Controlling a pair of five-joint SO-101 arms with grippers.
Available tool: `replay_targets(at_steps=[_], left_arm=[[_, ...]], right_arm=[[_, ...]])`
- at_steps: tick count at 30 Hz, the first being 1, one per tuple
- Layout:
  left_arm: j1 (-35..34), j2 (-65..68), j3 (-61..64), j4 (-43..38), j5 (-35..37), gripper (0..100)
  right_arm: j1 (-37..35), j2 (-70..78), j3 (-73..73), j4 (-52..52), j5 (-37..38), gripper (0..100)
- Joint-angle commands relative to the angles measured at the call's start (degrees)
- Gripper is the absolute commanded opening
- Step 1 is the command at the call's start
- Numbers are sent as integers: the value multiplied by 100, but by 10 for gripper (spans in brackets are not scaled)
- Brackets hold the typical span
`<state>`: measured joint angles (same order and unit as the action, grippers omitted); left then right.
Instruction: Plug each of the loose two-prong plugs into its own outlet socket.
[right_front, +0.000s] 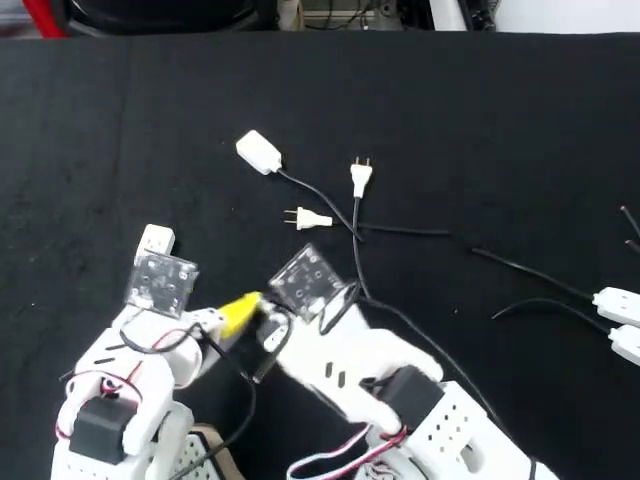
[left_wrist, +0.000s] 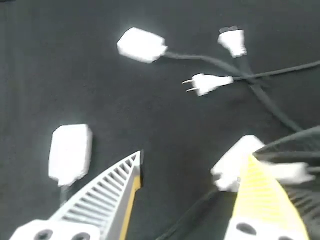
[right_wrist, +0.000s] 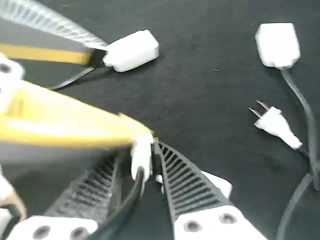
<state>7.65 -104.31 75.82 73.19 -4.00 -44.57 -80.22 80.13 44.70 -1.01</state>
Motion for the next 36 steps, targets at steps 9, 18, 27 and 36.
replay_targets(at_steps=[9,18,27,36], left_arm=[[-2756,-18,1411,-782,-1055,310],[-3960,-18,1622,-519,-1644,307],[-3996,-18,1684,-554,-1662,307],[-3996,-18,1692,-554,-1670,307]], right_arm=[[1284,163,-1130,1266,-712,12],[1618,2510,-2246,1407,-1275,12],[1600,3829,-2457,1389,-1284,12],[1626,4127,-2132,774,-1284,12]])
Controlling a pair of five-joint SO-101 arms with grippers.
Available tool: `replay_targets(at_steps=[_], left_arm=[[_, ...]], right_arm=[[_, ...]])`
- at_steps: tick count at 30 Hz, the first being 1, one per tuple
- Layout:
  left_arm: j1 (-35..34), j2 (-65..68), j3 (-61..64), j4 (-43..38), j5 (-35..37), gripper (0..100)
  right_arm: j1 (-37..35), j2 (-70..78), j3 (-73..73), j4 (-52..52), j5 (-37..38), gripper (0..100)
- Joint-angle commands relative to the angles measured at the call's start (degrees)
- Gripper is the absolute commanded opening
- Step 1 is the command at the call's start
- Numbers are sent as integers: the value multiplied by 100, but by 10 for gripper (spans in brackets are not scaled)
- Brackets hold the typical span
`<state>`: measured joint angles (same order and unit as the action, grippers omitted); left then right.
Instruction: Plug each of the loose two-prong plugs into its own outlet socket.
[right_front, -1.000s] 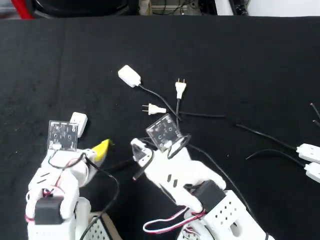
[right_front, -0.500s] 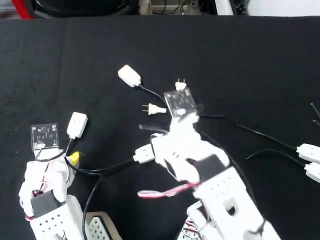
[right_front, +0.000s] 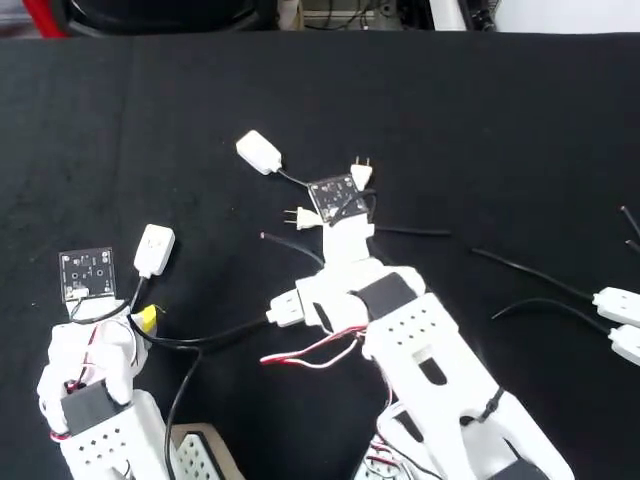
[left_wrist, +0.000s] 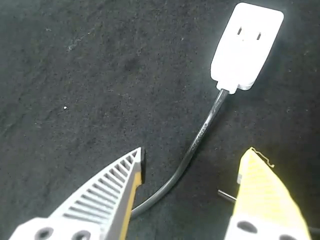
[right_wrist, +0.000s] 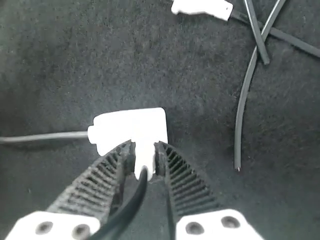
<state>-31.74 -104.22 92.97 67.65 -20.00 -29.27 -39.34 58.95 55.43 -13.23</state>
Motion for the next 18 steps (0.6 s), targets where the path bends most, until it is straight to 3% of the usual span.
replay_targets(at_steps=[1,18], left_arm=[[-57,-26,-22,0,-79,307],[-48,-26,66,-123,-290,307]], right_arm=[[97,48,13,-352,-62,12],[167,57,40,-246,-35,12]])
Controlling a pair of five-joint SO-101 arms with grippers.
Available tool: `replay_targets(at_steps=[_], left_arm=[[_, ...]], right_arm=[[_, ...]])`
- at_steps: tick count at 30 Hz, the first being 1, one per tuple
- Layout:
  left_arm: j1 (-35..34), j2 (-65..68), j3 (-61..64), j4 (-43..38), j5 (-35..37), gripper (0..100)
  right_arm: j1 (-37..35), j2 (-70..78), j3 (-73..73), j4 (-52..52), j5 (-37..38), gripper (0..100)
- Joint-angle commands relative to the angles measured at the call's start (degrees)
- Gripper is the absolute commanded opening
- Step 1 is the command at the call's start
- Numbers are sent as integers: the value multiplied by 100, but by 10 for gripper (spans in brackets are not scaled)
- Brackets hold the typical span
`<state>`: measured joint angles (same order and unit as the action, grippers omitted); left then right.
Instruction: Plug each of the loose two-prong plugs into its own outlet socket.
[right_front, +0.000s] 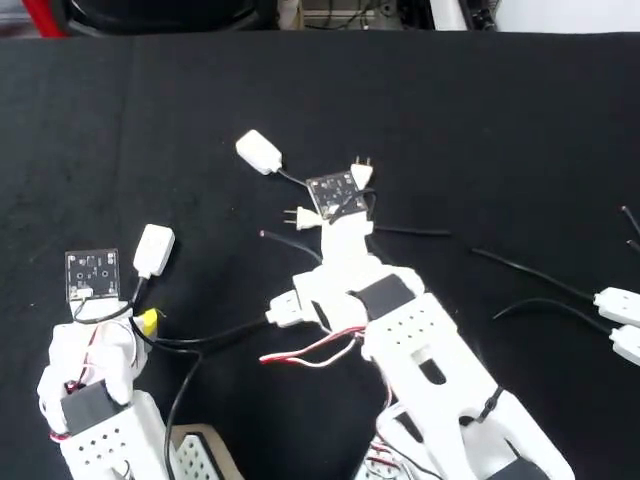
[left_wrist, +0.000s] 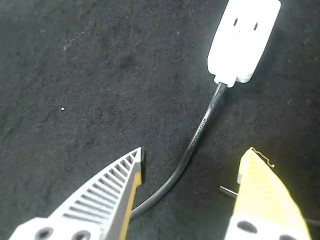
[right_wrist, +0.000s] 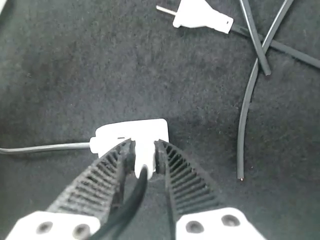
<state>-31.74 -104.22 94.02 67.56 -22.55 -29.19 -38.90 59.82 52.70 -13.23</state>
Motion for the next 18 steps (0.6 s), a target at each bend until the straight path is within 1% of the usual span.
replay_targets(at_steps=[1,18], left_arm=[[-48,-26,-40,-114,-35,307],[-48,-26,-40,-132,-35,307]], right_arm=[[158,13,-48,53,-35,12],[176,22,136,9,-26,12]])
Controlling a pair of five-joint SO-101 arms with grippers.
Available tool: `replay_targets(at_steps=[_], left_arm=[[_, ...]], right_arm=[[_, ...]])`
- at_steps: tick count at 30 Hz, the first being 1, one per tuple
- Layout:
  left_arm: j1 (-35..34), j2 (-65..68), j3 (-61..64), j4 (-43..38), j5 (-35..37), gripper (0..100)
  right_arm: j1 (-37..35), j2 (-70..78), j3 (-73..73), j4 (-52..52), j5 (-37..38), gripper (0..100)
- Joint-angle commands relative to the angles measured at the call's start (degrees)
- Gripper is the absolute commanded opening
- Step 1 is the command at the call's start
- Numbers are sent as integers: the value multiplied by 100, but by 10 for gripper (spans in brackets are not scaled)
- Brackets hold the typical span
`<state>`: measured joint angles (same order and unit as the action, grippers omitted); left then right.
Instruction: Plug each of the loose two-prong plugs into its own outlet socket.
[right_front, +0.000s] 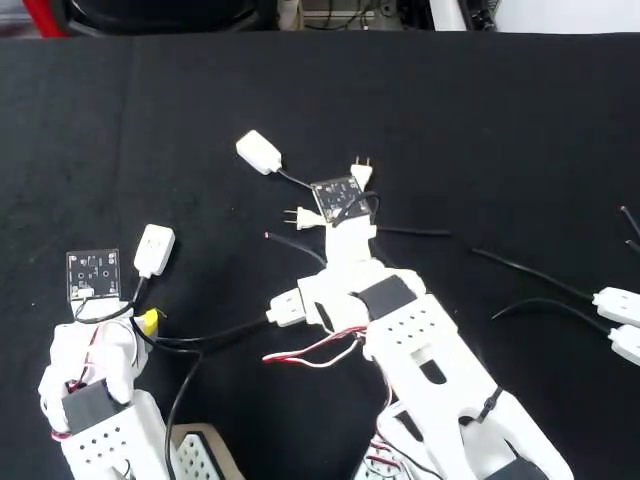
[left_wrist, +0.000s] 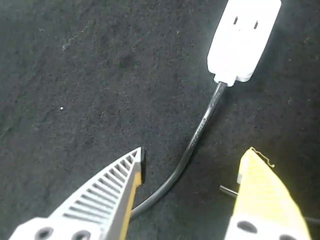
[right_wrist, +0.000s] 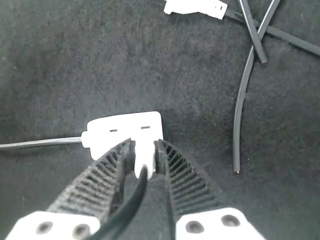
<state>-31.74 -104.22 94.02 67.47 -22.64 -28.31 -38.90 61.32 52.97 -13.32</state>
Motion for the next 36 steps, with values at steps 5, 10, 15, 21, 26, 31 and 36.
replay_targets(at_steps=[5,10,15,21,26,31,36], left_arm=[[-48,-26,-40,-123,-26,307],[-48,-26,-40,-123,-26,307],[-48,-26,-40,-123,-26,308],[-48,-26,-40,-123,-26,308],[-48,-26,-31,-132,-26,309],[-48,-26,-31,-132,-26,309],[-40,-26,22,-149,-26,309]], right_arm=[[97,22,145,-334,-9,12],[97,22,338,-738,-9,12],[97,13,330,-738,-9,12],[70,31,356,-738,-9,12],[-44,576,312,-791,-9,12],[-308,1358,22,-782,-9,12],[-88,1393,-154,-440,53,12]])
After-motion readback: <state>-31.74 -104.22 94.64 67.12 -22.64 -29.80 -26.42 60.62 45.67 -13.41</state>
